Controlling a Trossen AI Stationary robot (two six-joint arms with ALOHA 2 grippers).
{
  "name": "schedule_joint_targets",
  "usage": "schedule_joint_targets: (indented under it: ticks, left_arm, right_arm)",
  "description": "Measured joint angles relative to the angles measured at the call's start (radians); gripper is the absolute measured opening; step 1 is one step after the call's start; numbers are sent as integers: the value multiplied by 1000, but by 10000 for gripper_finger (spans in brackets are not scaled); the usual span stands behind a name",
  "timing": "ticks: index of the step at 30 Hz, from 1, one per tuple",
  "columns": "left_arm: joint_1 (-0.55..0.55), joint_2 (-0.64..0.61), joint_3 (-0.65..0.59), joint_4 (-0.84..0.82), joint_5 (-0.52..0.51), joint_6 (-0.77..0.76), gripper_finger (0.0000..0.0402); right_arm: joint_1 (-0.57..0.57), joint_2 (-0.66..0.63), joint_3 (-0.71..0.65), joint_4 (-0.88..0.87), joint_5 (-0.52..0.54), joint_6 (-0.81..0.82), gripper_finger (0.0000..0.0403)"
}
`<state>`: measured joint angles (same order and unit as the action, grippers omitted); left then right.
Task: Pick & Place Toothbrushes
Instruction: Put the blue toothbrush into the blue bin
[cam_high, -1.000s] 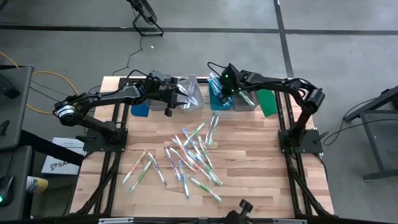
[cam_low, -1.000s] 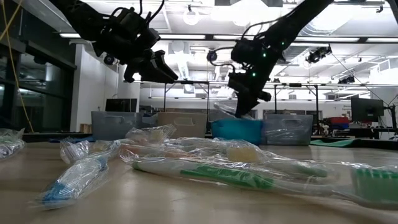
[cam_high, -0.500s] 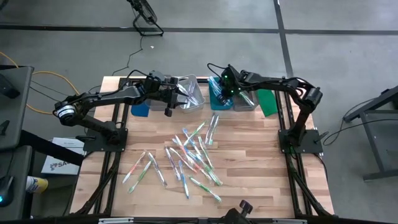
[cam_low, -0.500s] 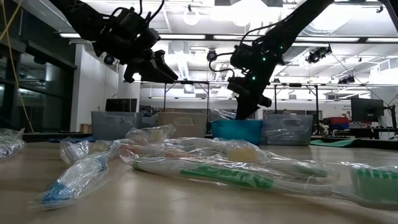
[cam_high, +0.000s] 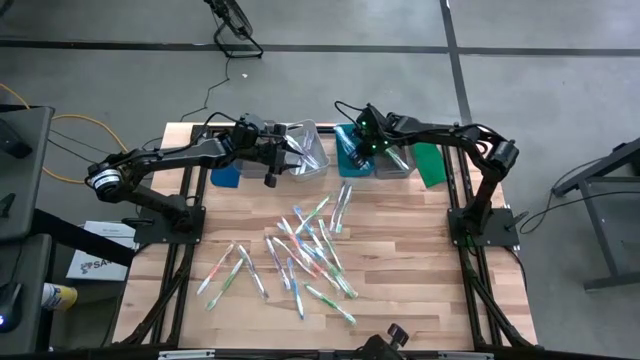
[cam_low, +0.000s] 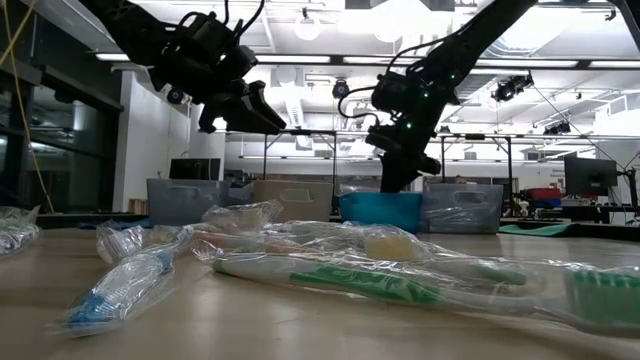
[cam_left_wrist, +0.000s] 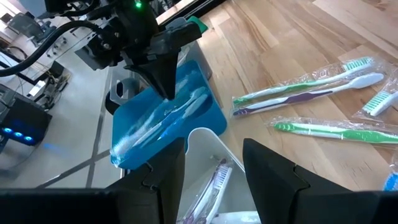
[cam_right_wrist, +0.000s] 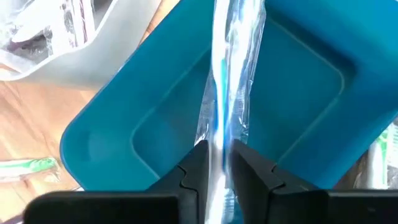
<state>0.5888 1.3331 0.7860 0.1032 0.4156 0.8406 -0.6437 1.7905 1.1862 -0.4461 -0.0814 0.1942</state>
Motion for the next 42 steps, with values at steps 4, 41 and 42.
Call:
schedule_joint_targets:
  ticks: [4,41,42]
  left_arm:
    - [0,0,0,0,0,0,157]
    - [0,0,0,3,0,0,157]
    - [0,0,0,3,0,0,157]
  right_arm:
    - [0,0,0,0,0,23,73]
    - [-67,137,65,411,-75,22,3]
    - [-70,137,65,400,-74,22,3]
